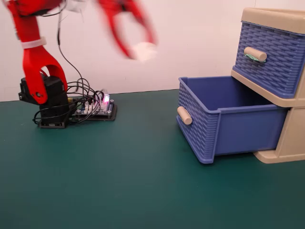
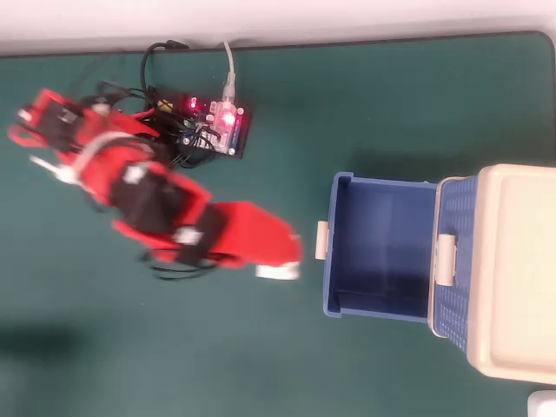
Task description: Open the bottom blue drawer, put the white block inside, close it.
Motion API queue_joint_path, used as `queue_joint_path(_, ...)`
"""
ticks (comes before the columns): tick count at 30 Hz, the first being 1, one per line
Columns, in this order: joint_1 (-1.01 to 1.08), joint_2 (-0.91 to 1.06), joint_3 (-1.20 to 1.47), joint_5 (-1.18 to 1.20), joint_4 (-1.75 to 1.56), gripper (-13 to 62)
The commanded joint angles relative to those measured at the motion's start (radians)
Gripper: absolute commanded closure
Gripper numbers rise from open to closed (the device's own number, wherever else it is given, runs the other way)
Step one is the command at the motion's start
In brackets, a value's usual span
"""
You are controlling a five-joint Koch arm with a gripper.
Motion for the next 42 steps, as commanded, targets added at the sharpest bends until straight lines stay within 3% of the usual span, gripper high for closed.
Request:
queue_joint_path(1, -0.037, -0.124, -0.141, 0.074, -0.018, 57.6)
queue_joint_path(8, -0.121, -0.494, -0.552, 0.08, -0.026, 56.4)
queue_joint_path(10, -0.124, -0.535, -0.594, 0.083, -0.029, 40.0)
queue_joint_path(12, -0.126, -0.563, -0.626, 0.091, -0.028, 19.1)
queue_joint_path(13, -0.124, -0.568, -0.638, 0.097, -0.028, 15.7)
queue_joint_path(16, -0.118, -0.545, -0.658, 0.091, -0.009, 14.9)
queue_joint_path(23, -0.058, -0.293, -0.609, -0.015, 0.281, 15.2)
queue_joint_path(27, 0.012, -0.218, -0.371, -0.089, 0.288, 15.2)
queue_joint_path(33, 0.063, -0.259, -0.049, -0.161, 0.181, 15.1)
queue_joint_path(42, -0.061, -0.399, -0.075, -0.166, -0.071, 14.8)
